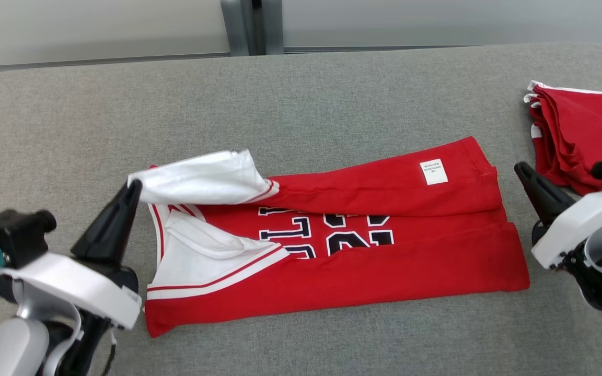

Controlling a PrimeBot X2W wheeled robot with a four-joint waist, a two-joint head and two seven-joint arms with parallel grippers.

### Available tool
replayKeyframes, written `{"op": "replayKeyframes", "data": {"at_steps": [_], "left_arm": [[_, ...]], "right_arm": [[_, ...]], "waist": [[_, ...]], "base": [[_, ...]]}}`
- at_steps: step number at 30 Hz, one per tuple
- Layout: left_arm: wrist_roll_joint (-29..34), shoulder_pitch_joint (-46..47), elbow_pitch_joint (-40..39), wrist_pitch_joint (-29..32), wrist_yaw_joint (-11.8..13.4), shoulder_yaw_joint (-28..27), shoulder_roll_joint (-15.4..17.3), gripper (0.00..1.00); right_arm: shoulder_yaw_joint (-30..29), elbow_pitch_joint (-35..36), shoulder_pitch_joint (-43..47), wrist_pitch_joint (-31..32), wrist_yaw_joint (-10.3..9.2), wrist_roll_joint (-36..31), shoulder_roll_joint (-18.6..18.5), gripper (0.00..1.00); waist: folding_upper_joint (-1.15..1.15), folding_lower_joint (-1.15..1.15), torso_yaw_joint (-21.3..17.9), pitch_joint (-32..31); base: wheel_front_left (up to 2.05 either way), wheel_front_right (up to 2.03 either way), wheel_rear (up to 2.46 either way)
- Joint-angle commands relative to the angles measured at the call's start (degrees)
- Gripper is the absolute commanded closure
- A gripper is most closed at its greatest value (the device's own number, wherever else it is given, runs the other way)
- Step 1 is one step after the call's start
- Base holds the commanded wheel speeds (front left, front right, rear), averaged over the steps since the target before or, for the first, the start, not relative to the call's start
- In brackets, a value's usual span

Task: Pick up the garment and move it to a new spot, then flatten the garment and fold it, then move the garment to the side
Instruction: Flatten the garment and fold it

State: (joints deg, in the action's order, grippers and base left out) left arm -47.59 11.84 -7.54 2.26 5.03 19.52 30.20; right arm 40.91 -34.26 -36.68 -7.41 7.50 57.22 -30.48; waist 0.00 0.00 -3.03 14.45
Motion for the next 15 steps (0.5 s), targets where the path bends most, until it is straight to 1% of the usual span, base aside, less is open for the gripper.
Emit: {"op": "replayKeyframes", "data": {"at_steps": [1, 5, 10, 11, 13, 14, 15], "left_arm": [[-0.77, -1.42, -0.85, -0.41, 0.63, -0.30, -0.02, 1.00], [-1.42, -5.11, -2.54, -0.83, 1.54, 0.06, -0.73, 1.00], [-1.81, -7.70, -3.29, -1.74, 1.55, 0.52, -1.27, 1.00], [-1.85, -7.92, -3.28, -1.83, 1.64, 0.55, -1.36, 1.00], [-1.84, -8.34, -3.34, -1.98, 1.94, 0.56, -1.43, 1.00], [-1.76, -8.49, -3.35, -2.13, 2.11, 0.50, -1.41, 1.00], [-1.72, -8.57, -3.34, -2.14, 2.10, 0.53, -1.43, 1.00]], "right_arm": [[0.36, 0.15, 1.13, -0.87, -0.02, 0.58, -0.54, 1.00], [1.30, 0.18, 2.86, -1.86, -0.02, 1.85, -1.25, 1.00], [1.53, 0.17, 4.25, -2.74, -0.02, 3.90, -1.70, 1.00], [1.69, 0.34, 4.45, -2.63, -0.02, 4.38, -1.58, 0.97], [2.00, 0.49, 4.39, -2.48, -0.02, 4.86, -1.35, 0.30], [2.29, 0.46, 4.18, -2.43, -0.02, 4.87, -1.20, 0.00], [2.64, 0.56, 3.89, -2.36, -0.02, 5.04, -0.93, 0.00]], "waist": [[0.00, 0.00, 0.07, -0.01], [0.00, 0.00, 0.20, 0.11], [0.00, 0.00, 0.48, 0.02], [0.00, 0.00, 0.50, -0.06], [0.00, 0.00, 0.49, -0.25], [0.00, 0.00, 0.49, -0.33], [0.00, 0.00, 0.51, -0.40]], "base": [[0.00, 0.00, 0.00], [0.00, 0.00, 0.00], [0.00, 0.00, 0.00], [0.00, 0.00, 0.00], [0.00, 0.00, 0.00], [0.00, 0.00, 0.00], [0.00, 0.00, 0.00]]}}
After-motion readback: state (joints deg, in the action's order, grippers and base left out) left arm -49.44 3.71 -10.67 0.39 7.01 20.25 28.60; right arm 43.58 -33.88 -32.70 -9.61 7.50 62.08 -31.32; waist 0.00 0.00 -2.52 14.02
